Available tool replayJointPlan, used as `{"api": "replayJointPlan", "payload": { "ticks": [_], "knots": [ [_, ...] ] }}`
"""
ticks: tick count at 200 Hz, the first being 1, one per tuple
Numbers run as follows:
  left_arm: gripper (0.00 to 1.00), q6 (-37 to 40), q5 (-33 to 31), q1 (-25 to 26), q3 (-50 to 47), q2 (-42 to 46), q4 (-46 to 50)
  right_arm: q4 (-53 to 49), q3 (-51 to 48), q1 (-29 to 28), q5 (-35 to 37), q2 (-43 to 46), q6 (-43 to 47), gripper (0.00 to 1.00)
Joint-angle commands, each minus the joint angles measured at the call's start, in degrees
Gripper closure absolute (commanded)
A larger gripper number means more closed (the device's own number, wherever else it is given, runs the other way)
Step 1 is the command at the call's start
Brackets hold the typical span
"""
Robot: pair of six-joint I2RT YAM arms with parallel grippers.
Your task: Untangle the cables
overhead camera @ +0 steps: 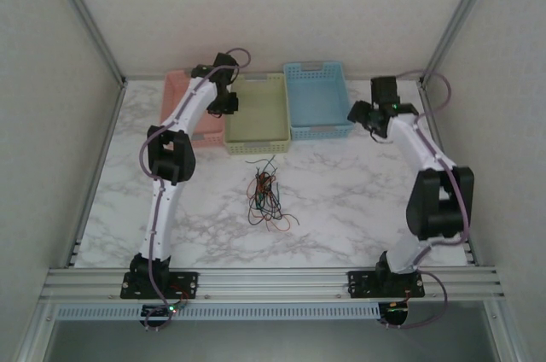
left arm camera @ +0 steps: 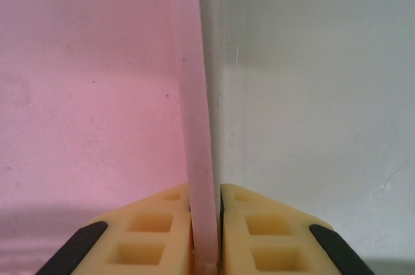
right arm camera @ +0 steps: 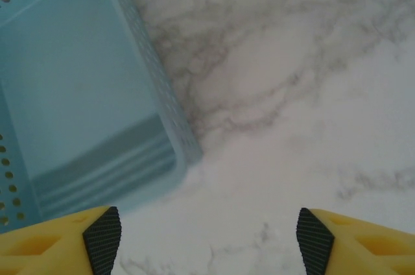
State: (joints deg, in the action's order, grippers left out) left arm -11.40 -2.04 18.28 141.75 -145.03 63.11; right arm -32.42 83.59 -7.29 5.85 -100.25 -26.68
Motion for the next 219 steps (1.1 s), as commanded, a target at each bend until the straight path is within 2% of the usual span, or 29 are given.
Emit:
{"api": "replayJointPlan", "payload": {
  "ticks": [1, 46, 79, 116, 145, 192, 219],
  "knots": [
    [0.85, -0.8, 1.6, 1.5, 1.1, -2.7, 0.6, -12.1, 14.0, -0.6, 0.1, -10.0, 4.4, 0.32],
    [0.84, -0.1, 1.3, 1.5, 1.7, -3.1, 1.4, -23.6, 39.8, -1.2, -0.6, -28.3, 9.2, 0.43],
    [0.84, 0.3, 1.2, 1.5, 1.8, -3.3, 1.5, -26.9, 46.2, -1.3, -0.4, -34.7, 9.6, 0.50],
    [0.84, 0.2, 1.7, 2.0, 1.8, -3.5, 1.7, -26.5, 44.6, -1.3, -0.6, -35.7, 10.0, 0.64],
    [0.84, -0.3, 1.6, 3.1, 1.6, -3.8, 2.0, -24.8, 39.8, -1.3, -0.4, -33.4, 10.5, 0.76],
    [0.84, -2.3, 1.7, 5.0, 1.7, -3.4, 2.7, -18.7, 23.2, -1.3, 2.1, -23.3, 12.5, 0.78],
    [0.84, -4.1, 2.1, 5.9, 0.3, -2.4, 2.7, -17.5, 17.7, -1.2, 1.9, -19.1, 12.7, 0.78]
  ]
}}
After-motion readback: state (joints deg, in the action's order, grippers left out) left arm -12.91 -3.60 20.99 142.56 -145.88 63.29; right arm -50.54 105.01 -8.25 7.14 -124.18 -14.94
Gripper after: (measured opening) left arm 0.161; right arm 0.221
